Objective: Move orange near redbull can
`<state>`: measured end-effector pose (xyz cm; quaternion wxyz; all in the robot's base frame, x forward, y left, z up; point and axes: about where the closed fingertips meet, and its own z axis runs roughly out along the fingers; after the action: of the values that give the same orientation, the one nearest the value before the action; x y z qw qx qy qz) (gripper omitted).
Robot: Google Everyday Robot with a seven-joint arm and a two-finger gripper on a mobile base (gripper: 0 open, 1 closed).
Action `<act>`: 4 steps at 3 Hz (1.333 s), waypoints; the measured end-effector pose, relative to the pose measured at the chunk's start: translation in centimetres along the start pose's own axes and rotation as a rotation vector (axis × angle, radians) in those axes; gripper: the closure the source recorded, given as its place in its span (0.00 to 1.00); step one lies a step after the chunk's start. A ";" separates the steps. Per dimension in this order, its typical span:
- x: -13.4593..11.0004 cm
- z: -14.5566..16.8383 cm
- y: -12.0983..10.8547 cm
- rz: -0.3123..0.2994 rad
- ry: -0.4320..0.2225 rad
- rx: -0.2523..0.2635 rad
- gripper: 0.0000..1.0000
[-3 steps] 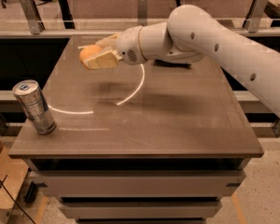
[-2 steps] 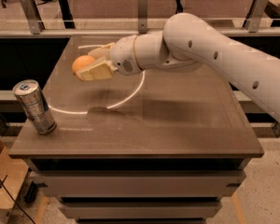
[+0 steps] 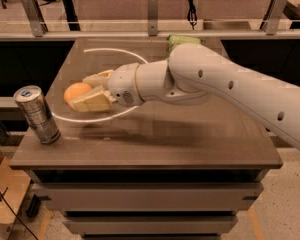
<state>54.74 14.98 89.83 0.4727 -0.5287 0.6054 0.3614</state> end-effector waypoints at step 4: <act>3.4 2.1 4.8 0.111 -0.009 0.003 0.11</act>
Offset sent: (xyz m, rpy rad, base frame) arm -0.0425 0.0166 -0.0438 0.0721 0.1108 -0.0347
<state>50.50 16.79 85.69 0.4553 -0.4920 0.6320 0.3887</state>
